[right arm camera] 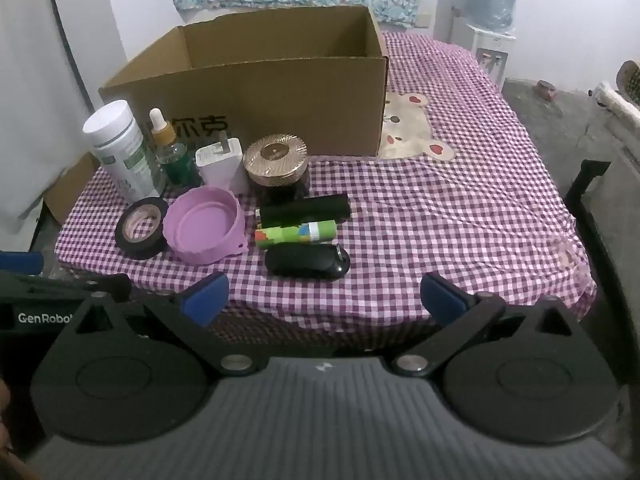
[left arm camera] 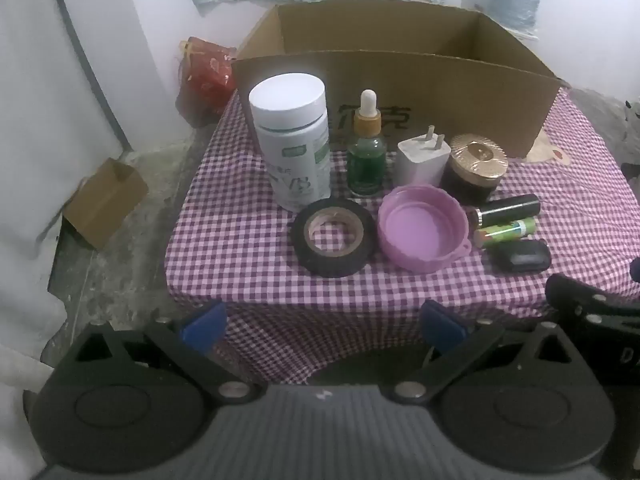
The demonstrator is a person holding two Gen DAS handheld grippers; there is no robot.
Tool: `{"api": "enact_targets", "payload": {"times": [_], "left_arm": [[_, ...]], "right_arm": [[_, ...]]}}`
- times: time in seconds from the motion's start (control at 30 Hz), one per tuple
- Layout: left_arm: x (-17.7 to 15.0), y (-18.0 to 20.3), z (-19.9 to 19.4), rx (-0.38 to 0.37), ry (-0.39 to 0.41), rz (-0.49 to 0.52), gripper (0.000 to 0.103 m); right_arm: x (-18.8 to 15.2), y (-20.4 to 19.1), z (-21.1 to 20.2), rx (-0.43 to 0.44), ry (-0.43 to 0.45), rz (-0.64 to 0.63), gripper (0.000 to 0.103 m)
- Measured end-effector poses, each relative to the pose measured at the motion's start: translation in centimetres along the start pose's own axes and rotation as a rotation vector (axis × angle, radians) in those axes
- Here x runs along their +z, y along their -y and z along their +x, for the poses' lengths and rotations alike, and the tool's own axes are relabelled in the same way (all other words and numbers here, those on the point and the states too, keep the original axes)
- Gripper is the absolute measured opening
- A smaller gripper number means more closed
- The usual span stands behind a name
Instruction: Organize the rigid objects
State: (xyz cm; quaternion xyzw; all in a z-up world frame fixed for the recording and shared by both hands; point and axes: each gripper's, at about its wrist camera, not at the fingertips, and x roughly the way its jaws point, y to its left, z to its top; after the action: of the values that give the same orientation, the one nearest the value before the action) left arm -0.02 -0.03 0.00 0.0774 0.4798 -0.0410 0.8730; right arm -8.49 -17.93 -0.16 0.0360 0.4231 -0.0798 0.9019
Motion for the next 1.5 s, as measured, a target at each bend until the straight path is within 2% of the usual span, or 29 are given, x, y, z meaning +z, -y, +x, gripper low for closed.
{"api": "enact_targets", "payload": {"times": [0.33,1.0,1.5], "left_arm": [[-0.8,0.0,0.0,-0.02,0.003,-0.011,0.103],[0.1,-0.1,0.7,-0.073,-0.006,-0.016,0.103],[0.3,-0.4,1.2,-0.074,-0.011,-0.019,0.103]], "right_arm": [[0.2,-0.2,-0.4,-0.01,-0.006,-0.015,0.102],[0.4,-0.3,-0.4,-0.031,0.008,-0.024,0.102],[0.4,-0.5,0.5,-0.043,-0.015,-0.022,0.102]]}}
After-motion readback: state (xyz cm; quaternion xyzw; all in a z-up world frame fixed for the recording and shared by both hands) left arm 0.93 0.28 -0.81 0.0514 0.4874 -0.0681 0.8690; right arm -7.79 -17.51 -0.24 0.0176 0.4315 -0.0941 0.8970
